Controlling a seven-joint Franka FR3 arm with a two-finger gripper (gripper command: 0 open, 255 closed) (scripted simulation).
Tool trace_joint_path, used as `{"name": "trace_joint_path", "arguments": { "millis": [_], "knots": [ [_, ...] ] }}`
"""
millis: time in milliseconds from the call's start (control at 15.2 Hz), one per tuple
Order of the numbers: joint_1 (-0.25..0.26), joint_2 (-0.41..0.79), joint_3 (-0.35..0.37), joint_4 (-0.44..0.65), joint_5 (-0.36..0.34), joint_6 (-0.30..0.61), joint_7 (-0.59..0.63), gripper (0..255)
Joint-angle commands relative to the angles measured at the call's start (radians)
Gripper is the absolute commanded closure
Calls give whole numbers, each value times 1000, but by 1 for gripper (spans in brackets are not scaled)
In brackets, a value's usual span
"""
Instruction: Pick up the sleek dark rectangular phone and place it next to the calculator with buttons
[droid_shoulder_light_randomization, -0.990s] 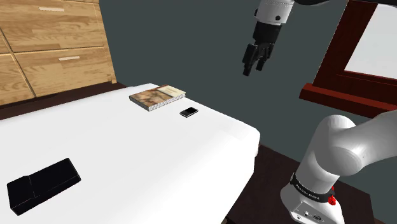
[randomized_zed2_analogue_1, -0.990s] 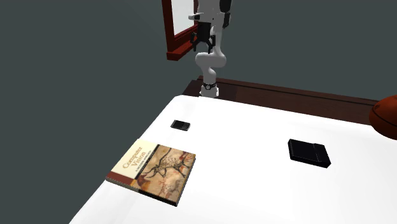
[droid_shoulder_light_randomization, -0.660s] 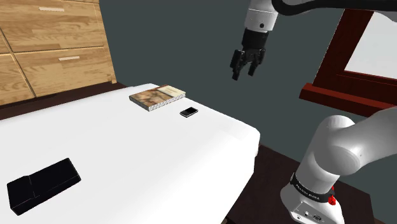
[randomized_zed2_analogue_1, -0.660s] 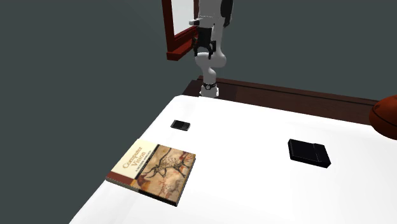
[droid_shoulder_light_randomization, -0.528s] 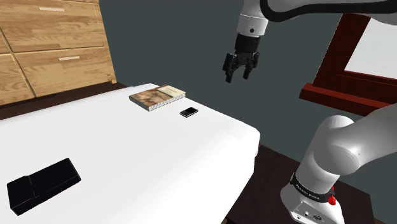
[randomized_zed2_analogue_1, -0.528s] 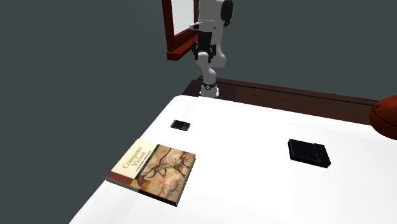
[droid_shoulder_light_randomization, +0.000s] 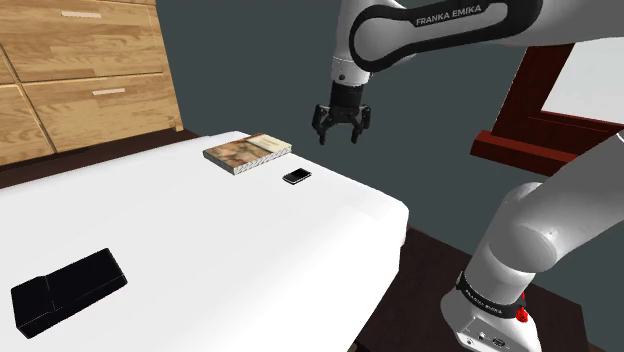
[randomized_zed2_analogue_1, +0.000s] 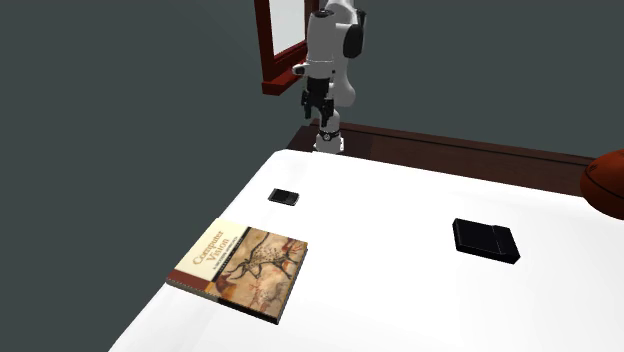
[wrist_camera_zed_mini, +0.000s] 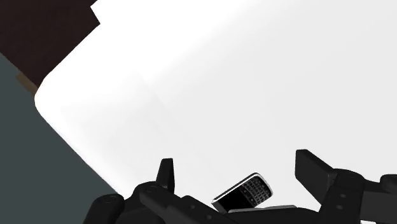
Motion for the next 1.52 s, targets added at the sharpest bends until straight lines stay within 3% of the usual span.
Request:
{"name": "trace_joint_path", "arguments": {
  "millis": [0, 528, 1056, 1254, 1452],
  "knots": [
    [-20, 69, 17, 24, 0, 42, 83, 0],
    [-81, 363, 46, 159, -33, 178, 385, 0],
    [-103, 645, 9, 337, -64, 266, 651, 0],
    [-107, 745, -16, 410, -63, 289, 736, 0],
    [-105, 763, -18, 404, -65, 312, 741, 0]
  ]
}}
